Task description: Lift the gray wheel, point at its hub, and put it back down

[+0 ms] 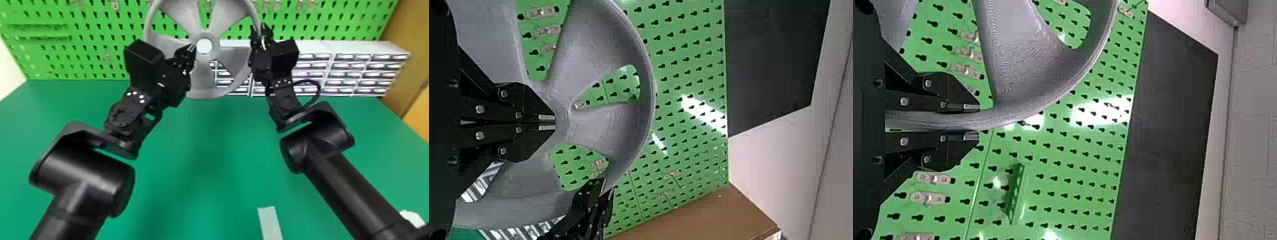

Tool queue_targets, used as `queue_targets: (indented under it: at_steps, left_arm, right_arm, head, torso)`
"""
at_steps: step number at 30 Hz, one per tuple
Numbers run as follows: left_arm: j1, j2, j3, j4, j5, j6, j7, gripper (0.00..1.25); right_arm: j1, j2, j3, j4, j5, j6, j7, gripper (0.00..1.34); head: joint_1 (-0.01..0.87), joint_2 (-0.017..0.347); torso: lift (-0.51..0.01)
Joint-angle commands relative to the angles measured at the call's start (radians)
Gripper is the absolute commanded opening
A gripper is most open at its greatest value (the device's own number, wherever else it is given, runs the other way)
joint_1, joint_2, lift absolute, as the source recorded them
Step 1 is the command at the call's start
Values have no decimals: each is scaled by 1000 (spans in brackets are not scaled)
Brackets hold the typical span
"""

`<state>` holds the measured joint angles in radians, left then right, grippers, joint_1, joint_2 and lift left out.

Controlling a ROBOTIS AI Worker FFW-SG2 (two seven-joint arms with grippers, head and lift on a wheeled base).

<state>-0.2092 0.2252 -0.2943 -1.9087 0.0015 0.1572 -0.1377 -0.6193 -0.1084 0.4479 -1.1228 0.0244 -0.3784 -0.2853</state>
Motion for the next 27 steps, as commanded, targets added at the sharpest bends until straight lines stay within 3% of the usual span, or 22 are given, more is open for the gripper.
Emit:
queue_targets:
  at_steps: [1,15,27]
  left_arm:
    - [47,0,43,-53,17,13,-2,26]
    - [155,-1,285,-82,-5,45,-3,26]
    - [168,-6,478,-49,-66,47,-2,26]
  right_arm:
    - [7,-4,-14,-11,5,12,0,22]
    - [15,-8,-20,-31,6,21,0,22]
    - [15,-10,-11,-37,2,21,0,22]
  head:
    - [692,48]
    - [692,48]
    - [692,48]
  torso:
    - [-88]
    - [-88]
    - [-88]
